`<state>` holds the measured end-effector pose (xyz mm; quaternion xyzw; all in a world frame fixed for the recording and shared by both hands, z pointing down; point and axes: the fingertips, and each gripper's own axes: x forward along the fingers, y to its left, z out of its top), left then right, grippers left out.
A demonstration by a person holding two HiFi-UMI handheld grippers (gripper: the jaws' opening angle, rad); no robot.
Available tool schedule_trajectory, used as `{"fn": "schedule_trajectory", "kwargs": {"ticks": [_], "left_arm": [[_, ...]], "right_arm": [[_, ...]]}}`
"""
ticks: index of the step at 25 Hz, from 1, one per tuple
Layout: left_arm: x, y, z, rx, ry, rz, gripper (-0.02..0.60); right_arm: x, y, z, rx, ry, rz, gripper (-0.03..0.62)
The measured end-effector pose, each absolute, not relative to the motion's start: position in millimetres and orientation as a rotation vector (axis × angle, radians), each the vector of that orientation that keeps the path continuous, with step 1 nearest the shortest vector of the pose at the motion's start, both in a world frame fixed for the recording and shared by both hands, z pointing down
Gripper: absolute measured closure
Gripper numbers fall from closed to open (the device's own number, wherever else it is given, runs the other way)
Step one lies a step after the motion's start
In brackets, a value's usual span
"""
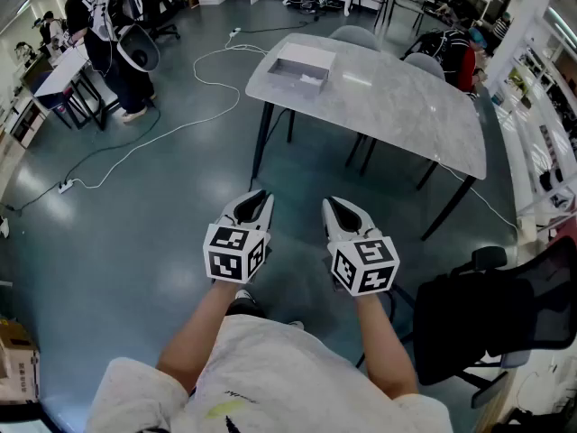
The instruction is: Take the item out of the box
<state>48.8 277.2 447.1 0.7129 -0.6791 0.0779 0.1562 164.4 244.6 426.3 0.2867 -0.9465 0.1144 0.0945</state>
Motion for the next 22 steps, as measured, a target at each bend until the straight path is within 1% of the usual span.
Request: {"fn": "schedule_trajectory", "kwargs": {"ticks": [12,18,22], "left_arm": [[49.0,276.1,452.0,2.013,-1.953,0.224,0.549],[29.9,246.5,458.1,2.014,-1.941,0.198,0.554],[3.1,221.2,463.9,2.002,-1.933,0.178,0.555]], "right_arm": [[179.5,237.6,430.7,0.849,-2.822,0.394,0.589],[160.2,213.6,442.6,0.842,-2.791,0.391,0.589],[135.4,190.8,446.5,0.841,-2.771,0.382,0.589]]}}
